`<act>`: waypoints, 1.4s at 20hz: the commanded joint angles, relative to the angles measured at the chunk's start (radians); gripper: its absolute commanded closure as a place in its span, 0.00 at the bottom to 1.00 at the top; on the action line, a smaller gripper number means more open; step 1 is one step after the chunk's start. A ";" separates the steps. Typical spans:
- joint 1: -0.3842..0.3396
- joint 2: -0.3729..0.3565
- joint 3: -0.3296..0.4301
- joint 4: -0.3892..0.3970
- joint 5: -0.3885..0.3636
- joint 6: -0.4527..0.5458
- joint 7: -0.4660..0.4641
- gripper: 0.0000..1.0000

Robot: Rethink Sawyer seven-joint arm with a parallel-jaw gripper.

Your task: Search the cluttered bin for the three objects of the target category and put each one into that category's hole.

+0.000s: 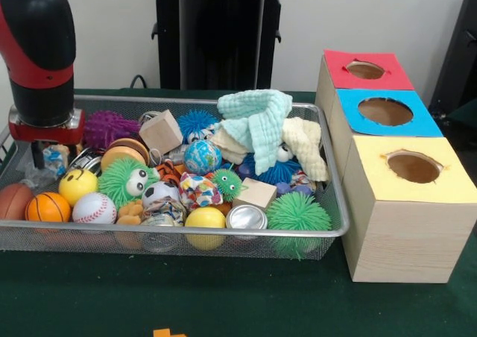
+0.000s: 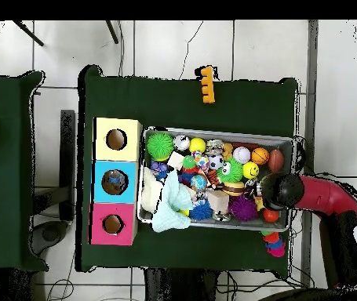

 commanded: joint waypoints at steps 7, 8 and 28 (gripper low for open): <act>0.039 0.087 -0.026 -0.043 -0.013 -0.062 0.089 1.00; 0.038 0.085 -0.025 -0.042 -0.010 -0.072 0.094 1.00; 0.036 0.055 -0.041 -0.018 0.043 -0.119 0.160 0.00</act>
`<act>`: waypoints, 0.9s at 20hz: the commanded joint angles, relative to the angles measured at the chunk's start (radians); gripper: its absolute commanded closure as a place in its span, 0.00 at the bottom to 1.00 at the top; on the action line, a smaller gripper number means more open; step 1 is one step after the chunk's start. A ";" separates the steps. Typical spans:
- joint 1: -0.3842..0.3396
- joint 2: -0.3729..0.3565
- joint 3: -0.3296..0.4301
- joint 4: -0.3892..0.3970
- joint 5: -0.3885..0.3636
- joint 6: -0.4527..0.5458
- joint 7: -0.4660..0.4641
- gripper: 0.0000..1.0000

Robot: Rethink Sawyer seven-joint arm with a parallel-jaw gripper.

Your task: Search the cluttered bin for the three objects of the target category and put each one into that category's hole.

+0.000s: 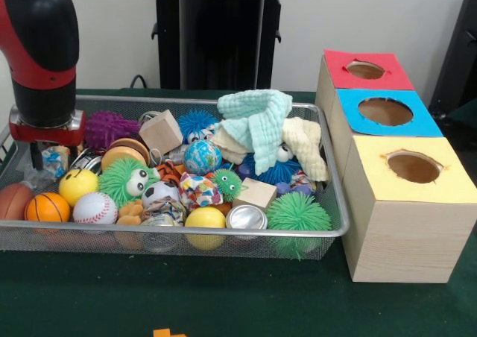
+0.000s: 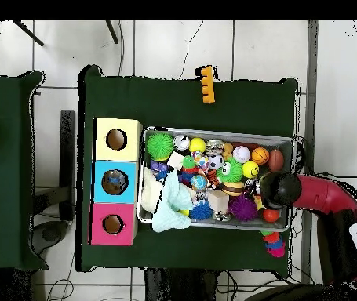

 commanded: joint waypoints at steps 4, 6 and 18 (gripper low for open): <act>0.010 0.030 -0.011 0.011 0.032 -0.110 0.173 0.00; 0.013 0.030 -0.013 0.008 0.039 -0.112 0.181 0.00; -0.021 0.035 0.036 0.009 0.095 -0.082 0.108 1.00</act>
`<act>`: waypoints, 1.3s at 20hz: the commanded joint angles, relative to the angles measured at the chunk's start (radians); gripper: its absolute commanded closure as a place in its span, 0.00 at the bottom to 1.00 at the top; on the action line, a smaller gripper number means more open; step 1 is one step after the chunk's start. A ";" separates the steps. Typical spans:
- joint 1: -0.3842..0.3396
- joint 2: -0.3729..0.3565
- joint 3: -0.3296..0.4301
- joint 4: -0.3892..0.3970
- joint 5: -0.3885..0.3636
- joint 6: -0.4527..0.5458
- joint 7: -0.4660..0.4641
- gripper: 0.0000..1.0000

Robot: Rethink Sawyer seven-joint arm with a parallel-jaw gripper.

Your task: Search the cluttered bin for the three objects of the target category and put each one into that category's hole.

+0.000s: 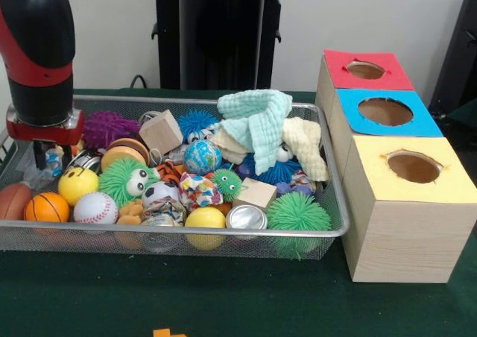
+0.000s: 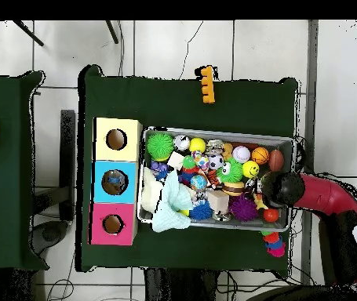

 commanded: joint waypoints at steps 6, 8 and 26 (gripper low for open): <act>-0.023 0.047 0.044 0.005 0.061 -0.074 0.095 1.00; -0.024 0.047 0.039 0.012 0.065 -0.085 0.106 1.00; 0.015 -0.197 -0.022 0.124 0.121 0.063 0.089 1.00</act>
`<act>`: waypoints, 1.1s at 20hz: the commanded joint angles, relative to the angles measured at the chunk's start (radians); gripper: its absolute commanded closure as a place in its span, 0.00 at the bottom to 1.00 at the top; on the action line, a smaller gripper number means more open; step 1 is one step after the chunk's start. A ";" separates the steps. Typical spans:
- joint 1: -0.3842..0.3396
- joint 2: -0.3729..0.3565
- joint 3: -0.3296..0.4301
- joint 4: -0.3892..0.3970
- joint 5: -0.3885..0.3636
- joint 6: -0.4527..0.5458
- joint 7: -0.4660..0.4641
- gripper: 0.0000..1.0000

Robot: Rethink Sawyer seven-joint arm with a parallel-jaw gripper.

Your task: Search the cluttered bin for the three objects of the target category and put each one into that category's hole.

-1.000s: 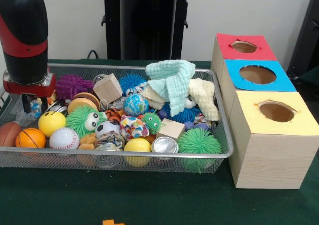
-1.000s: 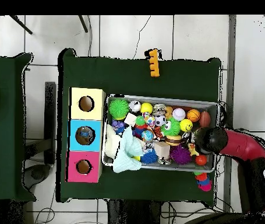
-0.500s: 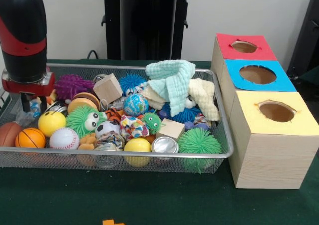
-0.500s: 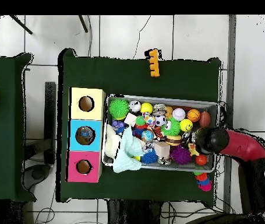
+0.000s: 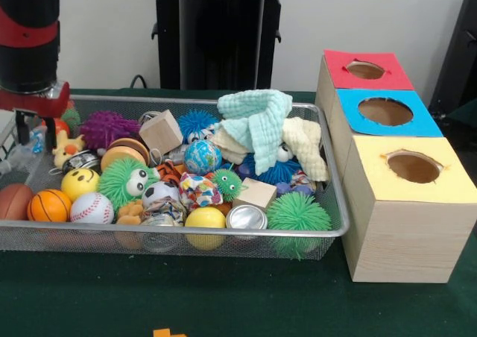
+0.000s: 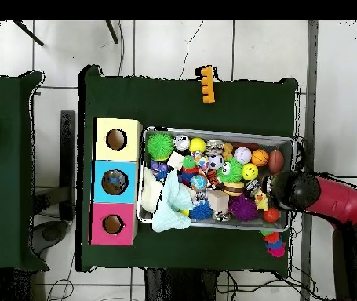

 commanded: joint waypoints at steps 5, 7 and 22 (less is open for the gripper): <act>0.019 -0.084 -0.007 0.075 0.054 0.060 0.088 1.00; 0.022 -0.083 -0.011 0.073 0.060 0.060 0.087 1.00; 0.118 -0.069 -0.090 0.162 0.045 -0.112 0.197 1.00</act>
